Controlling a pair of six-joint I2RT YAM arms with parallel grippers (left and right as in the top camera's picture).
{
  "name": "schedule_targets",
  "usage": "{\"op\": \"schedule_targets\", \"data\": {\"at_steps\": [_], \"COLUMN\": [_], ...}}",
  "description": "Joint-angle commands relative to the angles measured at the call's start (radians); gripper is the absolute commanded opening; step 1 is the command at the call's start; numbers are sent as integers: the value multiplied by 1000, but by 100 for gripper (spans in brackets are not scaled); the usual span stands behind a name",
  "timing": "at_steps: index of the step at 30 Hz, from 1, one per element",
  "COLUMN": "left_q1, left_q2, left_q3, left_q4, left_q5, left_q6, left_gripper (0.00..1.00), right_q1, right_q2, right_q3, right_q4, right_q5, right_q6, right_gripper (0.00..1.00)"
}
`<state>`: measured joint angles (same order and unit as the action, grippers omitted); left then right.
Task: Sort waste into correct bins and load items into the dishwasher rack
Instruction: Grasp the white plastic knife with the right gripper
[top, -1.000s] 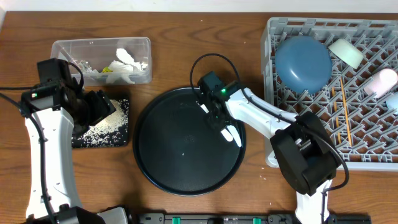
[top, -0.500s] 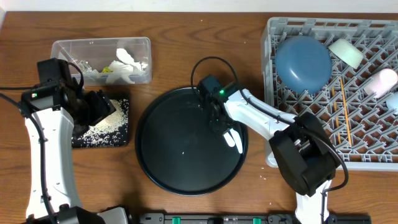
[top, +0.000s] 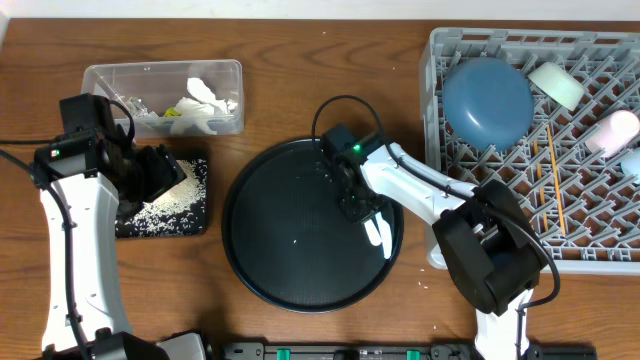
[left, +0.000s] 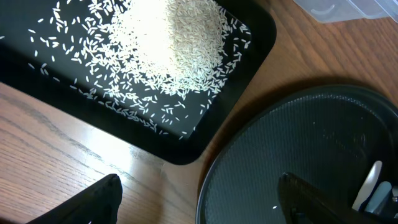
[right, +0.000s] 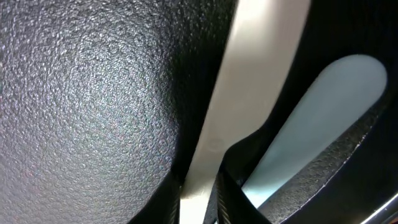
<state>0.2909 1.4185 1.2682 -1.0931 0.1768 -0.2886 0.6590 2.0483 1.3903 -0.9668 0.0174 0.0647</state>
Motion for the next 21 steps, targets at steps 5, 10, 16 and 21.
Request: {"op": "schedule_targets", "data": {"at_steps": [5, 10, 16, 21], "left_q1": [2, 2, 2, 2], "left_q2": [-1, -1, -1, -1], "left_q3": [-6, -6, -6, -6], "left_q4": [-2, -2, -2, -2], "left_q5": [-3, -3, -3, -3], "left_q6": [-5, -5, -5, -5], "left_gripper": [81, 81, 82, 81], "right_q1": [9, 9, 9, 9], "right_q2": [12, 12, 11, -14], "right_q3": [-13, -13, -10, 14], "right_q4": [10, 11, 19, 11], "right_q5": [74, 87, 79, 33], "right_q6": [55, 55, 55, 55], "right_gripper": [14, 13, 8, 5]}}
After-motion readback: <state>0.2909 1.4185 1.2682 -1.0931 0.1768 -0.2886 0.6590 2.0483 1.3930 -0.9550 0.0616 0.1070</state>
